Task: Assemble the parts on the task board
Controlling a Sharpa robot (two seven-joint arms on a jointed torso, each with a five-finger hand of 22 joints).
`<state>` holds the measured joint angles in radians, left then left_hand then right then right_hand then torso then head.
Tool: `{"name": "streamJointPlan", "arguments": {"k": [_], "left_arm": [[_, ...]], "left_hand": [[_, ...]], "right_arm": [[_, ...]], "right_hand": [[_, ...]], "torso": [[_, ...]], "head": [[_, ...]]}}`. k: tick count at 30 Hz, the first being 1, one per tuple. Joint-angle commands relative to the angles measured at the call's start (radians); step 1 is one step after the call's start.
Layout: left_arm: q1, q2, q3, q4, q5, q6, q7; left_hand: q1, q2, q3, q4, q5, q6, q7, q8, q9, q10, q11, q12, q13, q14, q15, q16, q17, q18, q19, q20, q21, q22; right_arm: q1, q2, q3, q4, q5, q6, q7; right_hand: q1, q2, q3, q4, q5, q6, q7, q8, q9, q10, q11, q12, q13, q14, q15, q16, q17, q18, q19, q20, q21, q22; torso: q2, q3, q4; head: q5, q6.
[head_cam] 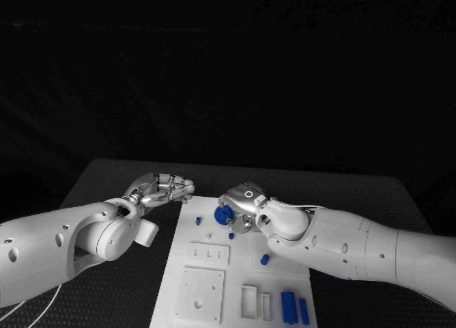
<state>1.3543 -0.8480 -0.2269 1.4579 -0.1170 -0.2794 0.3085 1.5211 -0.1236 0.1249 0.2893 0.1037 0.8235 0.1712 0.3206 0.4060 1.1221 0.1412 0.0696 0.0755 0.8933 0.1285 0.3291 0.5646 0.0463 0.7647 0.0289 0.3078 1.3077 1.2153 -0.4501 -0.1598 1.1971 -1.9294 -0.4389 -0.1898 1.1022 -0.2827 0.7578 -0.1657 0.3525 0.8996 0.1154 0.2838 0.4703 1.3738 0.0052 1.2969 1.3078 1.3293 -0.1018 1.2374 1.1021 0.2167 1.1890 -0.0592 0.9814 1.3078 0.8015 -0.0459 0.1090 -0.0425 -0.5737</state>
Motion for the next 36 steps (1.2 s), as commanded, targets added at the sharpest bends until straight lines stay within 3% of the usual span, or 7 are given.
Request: {"name": "streamJointPlan", "arguments": {"k": [1,5,13,15,19,28,36], "left_arm": [[0.002,0.001,0.001,0.004,0.000,0.003,0.008],[0.002,0.000,0.001,0.004,0.000,0.003,0.007],[0.002,0.000,0.001,0.004,0.000,0.003,0.007],[0.002,0.000,0.001,0.004,0.000,0.002,0.007],[0.002,0.001,0.001,0.003,0.000,0.002,0.007],[0.002,0.000,0.001,0.003,0.000,0.002,0.007],[0.002,0.000,0.001,0.004,0.000,0.002,0.007]], "left_hand": [[-0.003,0.003,-0.005,0.000,-0.003,-0.001,0.005,-0.006,-0.001,-0.006,-0.001,-0.002,0.000,-0.008,0.001,-0.006,0.001,0.019,-0.004,-0.001,-0.007,0.020],[-0.003,0.003,-0.005,0.000,-0.003,-0.001,0.005,-0.006,-0.001,-0.006,0.000,-0.002,0.000,-0.008,0.001,-0.006,0.001,0.019,-0.003,-0.001,-0.007,0.020],[-0.004,0.003,-0.005,0.000,-0.003,-0.001,0.005,-0.006,-0.001,-0.006,0.000,-0.002,0.000,-0.008,0.001,-0.007,0.002,0.019,-0.003,-0.001,-0.007,0.020],[-0.004,0.003,-0.005,0.000,-0.003,-0.001,0.005,-0.006,-0.001,-0.006,0.000,-0.002,0.000,-0.008,0.001,-0.007,0.002,0.019,-0.003,-0.001,-0.007,0.020],[-0.003,0.003,-0.005,0.000,-0.003,-0.001,0.005,-0.006,-0.001,-0.006,0.000,-0.002,0.000,-0.008,0.001,-0.007,0.002,0.019,-0.003,-0.001,-0.007,0.020],[-0.003,0.003,-0.005,0.000,-0.003,-0.001,0.005,-0.006,-0.002,-0.006,0.000,-0.002,0.000,-0.008,0.001,-0.008,0.003,0.019,-0.003,-0.001,-0.007,0.020],[-0.002,0.003,-0.005,0.000,-0.003,-0.001,0.006,-0.006,-0.002,-0.006,0.000,-0.002,0.000,-0.008,0.001,-0.008,0.003,0.019,-0.003,-0.001,-0.007,0.020]], "right_arm": [[-0.004,-0.002,-0.003,-0.003,0.016,0.066,0.007],[-0.004,-0.005,-0.003,-0.001,0.021,0.077,0.008],[-0.004,-0.015,-0.003,0.013,0.029,0.074,0.014],[-0.004,-0.015,-0.003,0.014,0.029,0.067,0.010],[-0.004,-0.015,-0.003,0.014,0.026,0.053,0.005],[-0.004,-0.016,-0.003,0.013,0.025,0.037,0.002],[-0.004,-0.014,-0.003,0.014,0.030,0.039,0.004]], "right_hand": [[0.006,0.000,0.000,-0.010,0.023,-0.010,-0.002,-0.009,-0.003,-0.008,-0.002,-0.008,0.034,-0.002,0.000,-0.004,-0.002,0.045,-0.007,0.002,-0.003,0.009],[0.006,0.009,0.004,-0.024,0.080,-0.009,-0.002,-0.007,-0.006,-0.010,-0.002,-0.010,0.034,-0.002,-0.001,-0.005,-0.003,0.045,-0.008,0.004,-0.003,0.009],[0.000,0.016,0.002,-0.029,0.091,0.010,-0.001,0.003,-0.005,-0.008,-0.001,-0.009,0.035,-0.001,0.000,-0.004,-0.004,0.045,-0.007,0.005,-0.002,0.009],[-0.004,0.015,-0.003,-0.032,0.062,0.021,0.001,0.009,-0.005,-0.006,0.002,-0.007,0.037,0.000,0.002,-0.003,-0.003,0.045,-0.006,0.004,-0.002,0.010],[-0.017,0.008,-0.035,-0.031,-0.099,0.023,0.001,0.009,-0.010,-0.005,0.002,-0.006,0.039,0.000,0.003,-0.002,-0.004,0.045,-0.005,0.003,-0.002,0.009],[-0.012,0.002,-0.036,-0.033,-0.110,0.022,0.003,0.008,-0.013,-0.007,0.003,-0.008,0.038,-0.001,0.004,-0.003,-0.004,0.045,-0.006,0.002,-0.003,0.008],[0.001,0.000,-0.036,-0.037,-0.114,-0.019,-0.004,-0.012,-0.025,-0.008,-0.004,-0.013,0.035,-0.001,-0.002,-0.005,-0.006,0.045,-0.007,0.003,-0.005,0.007]], "torso": [[0.000,-0.0002,-0.0005],[0.000,0.0012,-0.0006],[0.000,0.0016,-0.0014],[0.000,0.0020,-0.0016],[0.000,0.0023,-0.0018],[0.000,0.0015,-0.0010],[0.000,0.0007,-0.0004]], "head": [[-0.002,-0.001],[-0.002,-0.003],[0.000,-0.005],[0.000,-0.005],[0.000,-0.005],[-0.001,-0.004],[-0.001,-0.005]]}}
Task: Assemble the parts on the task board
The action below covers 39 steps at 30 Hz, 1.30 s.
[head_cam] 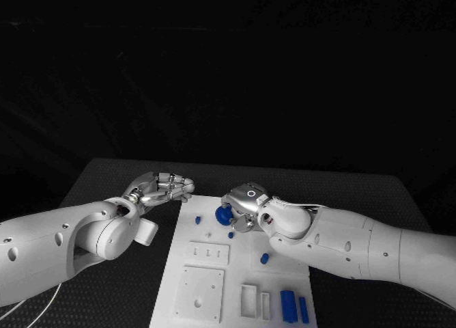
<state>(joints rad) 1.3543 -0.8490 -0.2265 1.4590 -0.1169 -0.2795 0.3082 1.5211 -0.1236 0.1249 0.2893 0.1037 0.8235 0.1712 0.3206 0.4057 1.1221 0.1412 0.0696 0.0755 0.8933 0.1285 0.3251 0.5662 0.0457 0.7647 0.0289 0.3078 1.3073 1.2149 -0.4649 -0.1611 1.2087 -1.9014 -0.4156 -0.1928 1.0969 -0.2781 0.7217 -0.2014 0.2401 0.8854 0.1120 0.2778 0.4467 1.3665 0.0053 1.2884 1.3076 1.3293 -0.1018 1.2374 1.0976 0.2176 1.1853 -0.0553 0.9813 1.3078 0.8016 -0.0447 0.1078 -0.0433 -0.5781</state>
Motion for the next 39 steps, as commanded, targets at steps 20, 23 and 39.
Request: {"name": "streamJointPlan", "arguments": {"k": [20,23,39], "left_arm": [[0.002,0.005,0.001,-0.005,0.000,0.002,0.008],[0.002,0.005,0.001,-0.007,0.000,0.002,0.008],[0.002,0.006,0.001,-0.006,0.000,0.003,0.008]], "left_hand": [[-0.002,0.003,-0.004,0.000,-0.002,-0.002,0.006,-0.006,-0.001,-0.007,0.000,-0.002,0.000,-0.008,0.001,-0.005,0.002,0.020,-0.003,-0.001,-0.007,0.020],[-0.002,0.003,-0.004,0.000,-0.002,-0.002,0.006,-0.006,-0.001,-0.007,0.000,-0.002,0.000,-0.008,0.001,-0.005,0.002,0.020,-0.003,-0.001,-0.007,0.020],[0.000,0.003,-0.004,-0.001,-0.002,-0.002,0.006,-0.007,-0.002,-0.007,0.000,-0.002,0.000,-0.008,0.001,-0.006,0.003,0.020,-0.003,-0.001,-0.007,0.020]], "right_arm": [[-0.003,-0.010,-0.002,0.009,0.053,0.045,0.024],[-0.003,-0.011,-0.001,0.013,0.059,0.037,0.025],[-0.003,-0.023,0.001,0.031,0.080,0.007,0.021]], "right_hand": [[0.044,0.036,0.086,-0.047,0.183,-0.034,-0.044,-0.005,-0.008,-0.001,-0.042,-0.009,0.036,-0.004,-0.033,-0.006,-0.004,0.044,-0.006,0.004,-0.006,0.009],[0.041,0.042,0.098,-0.046,0.183,-0.035,-0.044,-0.004,-0.008,-0.001,-0.043,-0.009,0.036,-0.004,-0.034,-0.006,-0.004,0.044,-0.005,0.004,-0.006,0.009],[0.024,0.053,0.155,-0.053,0.173,-0.103,-0.069,-0.020,-0.016,0.002,-0.064,-0.005,0.042,-0.002,-0.048,0.003,0.003,0.044,0.001,0.000,-0.002,0.011]], "torso": [[0.000,-0.0008,0.0017],[0.000,-0.0002,0.0014],[0.000,-0.0003,0.0008]], "head": [[-0.002,-0.005],[0.000,-0.006],[0.002,-0.008]]}}
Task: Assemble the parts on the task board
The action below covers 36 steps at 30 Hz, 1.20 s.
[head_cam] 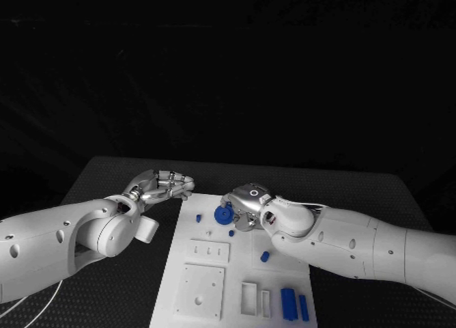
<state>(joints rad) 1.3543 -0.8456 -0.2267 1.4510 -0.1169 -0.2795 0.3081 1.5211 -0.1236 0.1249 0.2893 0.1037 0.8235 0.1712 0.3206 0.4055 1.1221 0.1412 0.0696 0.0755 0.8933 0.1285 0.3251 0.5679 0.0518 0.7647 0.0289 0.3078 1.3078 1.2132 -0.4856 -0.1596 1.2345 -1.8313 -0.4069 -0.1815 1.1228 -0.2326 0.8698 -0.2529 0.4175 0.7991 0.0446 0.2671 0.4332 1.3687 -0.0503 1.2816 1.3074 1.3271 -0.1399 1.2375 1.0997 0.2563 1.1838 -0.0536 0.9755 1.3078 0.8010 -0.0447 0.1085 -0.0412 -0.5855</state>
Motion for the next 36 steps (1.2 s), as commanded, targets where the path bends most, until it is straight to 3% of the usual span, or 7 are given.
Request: {"name": "streamJointPlan", "arguments": {"k": [1,19,23,25,30,31,36], "left_arm": [[0.002,0.002,0.001,0.002,0.000,0.002,0.009],[0.002,0.000,0.001,0.003,0.000,0.002,0.009],[0.002,-0.003,0.001,0.003,0.000,0.002,0.010],[0.002,-0.005,0.002,0.002,0.000,0.002,0.011],[0.002,-0.007,0.004,-0.006,0.000,0.005,0.016],[0.002,-0.006,0.004,-0.012,0.000,0.007,0.016],[0.002,-0.001,0.003,-0.035,0.001,0.010,0.020]], "left_hand": [[0.000,0.003,-0.004,-0.001,-0.002,-0.002,0.006,-0.007,-0.001,-0.007,0.000,-0.002,0.000,-0.008,0.001,-0.006,0.001,0.014,-0.003,-0.001,-0.007,0.020],[0.002,0.003,-0.004,-0.001,-0.002,-0.002,0.005,-0.007,-0.001,-0.008,-0.001,-0.002,0.000,-0.008,0.001,-0.008,0.002,0.015,-0.003,-0.001,-0.007,0.020],[0.002,0.003,-0.004,-0.001,-0.002,-0.002,0.005,-0.007,-0.001,-0.008,-0.001,-0.002,0.000,-0.008,0.001,-0.008,0.003,0.015,-0.003,0.000,-0.007,0.020],[0.003,0.003,-0.004,-0.001,-0.002,-0.002,0.005,-0.007,-0.001,-0.008,-0.001,-0.002,0.000,-0.008,0.001,-0.008,0.003,0.015,-0.003,0.000,-0.007,0.020],[0.003,0.003,-0.004,-0.001,-0.002,-0.001,0.004,-0.006,-0.001,-0.007,-0.001,-0.001,0.000,-0.007,0.001,-0.008,0.004,0.015,-0.002,0.000,-0.007,0.020],[0.004,0.003,-0.004,-0.001,-0.002,-0.001,0.003,-0.006,-0.001,-0.006,-0.002,-0.001,0.000,-0.007,0.001,-0.008,0.004,0.015,-0.002,0.000,-0.007,0.020],[0.004,0.004,-0.004,0.000,-0.003,0.000,0.003,-0.006,-0.001,-0.004,-0.002,0.000,0.001,-0.005,0.001,-0.008,0.005,0.015,-0.002,0.000,-0.007,0.020]], "right_arm": [[-0.001,-0.003,0.000,0.006,0.012,-0.005,0.011],[-0.001,-0.016,0.003,0.007,0.037,-0.007,0.020],[0.001,-0.051,0.016,0.022,0.147,-0.078,0.091],[0.006,-0.078,0.030,0.035,0.221,-0.098,0.141],[0.029,-0.151,0.059,0.060,0.378,-0.091,0.244],[0.034,-0.169,0.063,0.059,0.428,-0.078,0.270],[0.041,-0.230,0.065,0.043,0.562,-0.028,0.338]], "right_hand": [[-0.003,0.007,0.009,-0.002,-0.004,-0.026,-0.005,-0.011,-0.003,-0.001,-0.011,0.002,0.042,0.001,-0.011,0.004,0.002,0.005,0.003,-0.003,0.005,0.011],[-0.008,0.015,0.020,-0.001,0.000,-0.017,0.001,0.003,0.004,-0.001,-0.009,0.002,0.043,0.002,-0.013,0.008,0.005,0.005,0.004,-0.004,0.006,0.011],[-0.013,0.012,0.019,-0.002,-0.001,-0.009,0.008,0.011,0.007,0.000,-0.003,0.003,0.044,0.000,-0.012,0.006,0.001,0.005,0.005,-0.005,0.007,0.012],[-0.016,0.013,0.010,-0.002,-0.009,0.000,0.019,0.019,0.010,0.000,0.006,0.003,0.044,-0.001,-0.006,0.004,-0.002,0.005,0.006,-0.006,0.007,0.011],[-0.036,0.006,-0.061,0.000,-0.045,0.023,0.047,0.038,0.018,0.003,0.032,0.007,0.046,0.001,0.016,0.005,-0.004,0.005,0.008,-0.007,0.010,0.011],[-0.047,0.006,-0.098,0.000,-0.072,0.039,0.059,0.048,0.021,0.000,0.044,0.005,0.045,0.000,0.027,0.004,-0.006,0.005,0.007,-0.007,0.010,0.011],[-0.077,0.005,-0.208,0.007,-0.215,0.072,0.083,0.064,0.025,-0.016,0.066,-0.007,0.037,-0.005,0.047,0.001,-0.006,0.005,-0.004,-0.004,0.004,0.010]], "torso": [[0.000,-0.0002,0.0001],[0.000,-0.0003,-0.0008],[-0.001,0.0008,-0.0025],[-0.001,0.0001,-0.0043],[-0.001,0.0011,-0.0096],[-0.002,0.0020,-0.0129],[-0.007,0.0062,-0.0249]], "head": [[0.000,-0.001],[0.001,0.001],[0.000,0.005],[-0.003,0.011],[-0.007,0.023],[-0.007,0.025],[-0.009,0.032]]}}
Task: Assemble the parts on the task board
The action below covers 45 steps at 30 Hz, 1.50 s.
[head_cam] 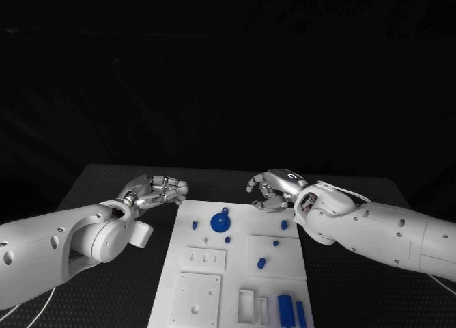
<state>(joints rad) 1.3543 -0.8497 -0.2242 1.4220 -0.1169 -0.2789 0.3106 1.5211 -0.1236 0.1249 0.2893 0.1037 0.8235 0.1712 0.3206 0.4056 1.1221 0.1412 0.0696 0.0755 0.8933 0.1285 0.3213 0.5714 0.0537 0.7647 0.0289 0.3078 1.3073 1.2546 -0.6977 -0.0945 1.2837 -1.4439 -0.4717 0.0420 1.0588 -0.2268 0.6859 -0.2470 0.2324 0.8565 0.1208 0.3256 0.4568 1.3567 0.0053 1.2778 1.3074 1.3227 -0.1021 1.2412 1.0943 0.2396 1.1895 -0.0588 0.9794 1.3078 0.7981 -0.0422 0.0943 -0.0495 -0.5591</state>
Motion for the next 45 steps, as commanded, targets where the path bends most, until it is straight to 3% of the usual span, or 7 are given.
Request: {"name": "streamJointPlan", "arguments": {"k": [1,4,11,19,25,32,45], "left_arm": [[0.002,0.004,0.001,-0.010,0.002,0.010,0.019],[0.001,0.008,0.000,-0.023,0.004,0.016,0.021],[-0.001,0.014,-0.001,-0.041,0.006,0.024,0.025],[-0.006,0.014,-0.002,-0.044,0.008,0.026,0.025],[-0.007,0.013,-0.002,-0.045,0.008,0.027,0.025],[-0.007,0.013,-0.002,-0.046,0.008,0.028,0.025],[-0.010,0.015,-0.002,-0.045,0.007,0.028,0.024]], "left_hand": [[0.004,0.004,-0.004,-0.001,-0.003,0.000,0.003,-0.006,-0.001,-0.004,-0.002,0.000,0.001,-0.005,0.001,-0.004,0.002,0.013,-0.002,0.000,-0.007,0.020],[0.004,0.004,-0.004,0.000,-0.003,0.001,0.003,-0.005,-0.001,-0.004,-0.002,0.000,0.001,-0.005,0.001,-0.004,0.002,0.013,-0.002,0.000,-0.007,0.020],[0.003,0.006,-0.005,0.000,-0.004,0.003,0.002,-0.004,-0.001,0.000,-0.003,0.002,0.002,-0.003,0.000,-0.005,0.003,0.012,-0.003,-0.001,-0.007,0.020],[0.004,0.006,-0.006,-0.001,-0.005,0.004,0.002,-0.004,-0.001,0.001,-0.004,0.002,0.002,-0.003,0.000,-0.005,0.004,0.012,-0.003,-0.001,-0.007,0.020],[0.004,0.006,-0.006,-0.001,-0.005,0.004,0.002,-0.004,-0.001,0.001,-0.004,0.002,0.002,-0.003,0.000,-0.005,0.004,0.012,-0.003,-0.001,-0.007,0.020],[0.004,0.006,-0.007,-0.001,-0.005,0.004,0.002,-0.004,-0.001,0.001,-0.004,0.002,0.002,-0.003,0.000,-0.006,0.005,0.012,-0.003,-0.001,-0.007,0.020],[0.004,0.007,-0.007,-0.001,-0.005,0.003,0.002,-0.004,-0.001,0.001,-0.004,0.001,0.002,-0.003,0.000,-0.006,0.005,0.012,-0.003,-0.001,-0.008,0.020]], "right_arm": [[0.000,-0.028,0.001,-0.011,0.189,0.047,0.124],[-0.001,-0.051,0.001,-0.029,0.216,0.063,0.140],[-0.019,-0.086,0.000,-0.073,0.225,0.082,0.161],[-0.056,-0.138,0.000,-0.040,0.225,0.079,0.178],[-0.084,-0.151,0.000,-0.031,0.212,0.076,0.184],[-0.121,-0.134,0.000,-0.050,0.196,0.067,0.185],[-0.143,-0.079,0.000,-0.121,0.191,0.054,0.186]], "right_hand": [[-0.022,0.000,-0.049,0.001,-0.056,0.017,0.011,0.005,0.000,-0.010,0.015,-0.008,0.034,-0.002,0.015,-0.003,0.000,0.022,-0.014,0.003,-0.001,0.009],[-0.043,0.003,-0.111,-0.007,-0.116,0.022,0.013,0.003,-0.002,-0.024,0.019,-0.015,0.029,-0.009,0.017,-0.006,0.001,0.022,-0.024,0.005,-0.007,0.009],[-0.047,0.004,-0.158,-0.018,-0.131,0.024,0.016,-0.002,-0.006,-0.031,0.019,-0.017,0.028,-0.012,0.018,-0.007,0.002,0.022,-0.030,0.007,-0.011,0.007],[-0.046,0.004,-0.177,-0.023,-0.120,0.025,0.015,-0.005,-0.009,-0.037,0.019,-0.022,0.023,-0.014,0.018,-0.009,0.002,0.022,-0.033,0.008,-0.015,0.006],[-0.039,0.003,-0.184,-0.025,-0.099,0.028,0.016,-0.007,-0.011,-0.039,0.019,-0.022,0.022,-0.014,0.018,-0.011,0.002,0.022,-0.034,0.008,-0.017,0.006],[-0.029,0.005,-0.186,-0.027,-0.089,0.031,0.016,-0.008,-0.012,-0.040,0.020,-0.024,0.020,-0.014,0.018,-0.011,0.002,0.022,-0.034,0.008,-0.018,0.005],[0.006,0.021,-0.174,-0.026,-0.109,0.036,0.014,-0.012,-0.017,-0.037,0.018,-0.020,0.020,-0.012,0.017,-0.013,0.002,0.022,-0.032,0.010,-0.019,0.005]], "torso": [[-0.005,0.0047,-0.0130],[-0.007,0.0080,-0.0203],[-0.010,0.0173,-0.0336],[-0.011,0.0243,-0.0402],[-0.012,0.0230,-0.0420],[-0.012,0.0202,-0.0385],[-0.013,0.0190,-0.0368]], "head": [[-0.001,0.006],[0.000,0.010],[0.002,0.011],[0.003,0.005],[0.004,-0.003],[0.002,-0.009],[0.003,-0.017]]}}
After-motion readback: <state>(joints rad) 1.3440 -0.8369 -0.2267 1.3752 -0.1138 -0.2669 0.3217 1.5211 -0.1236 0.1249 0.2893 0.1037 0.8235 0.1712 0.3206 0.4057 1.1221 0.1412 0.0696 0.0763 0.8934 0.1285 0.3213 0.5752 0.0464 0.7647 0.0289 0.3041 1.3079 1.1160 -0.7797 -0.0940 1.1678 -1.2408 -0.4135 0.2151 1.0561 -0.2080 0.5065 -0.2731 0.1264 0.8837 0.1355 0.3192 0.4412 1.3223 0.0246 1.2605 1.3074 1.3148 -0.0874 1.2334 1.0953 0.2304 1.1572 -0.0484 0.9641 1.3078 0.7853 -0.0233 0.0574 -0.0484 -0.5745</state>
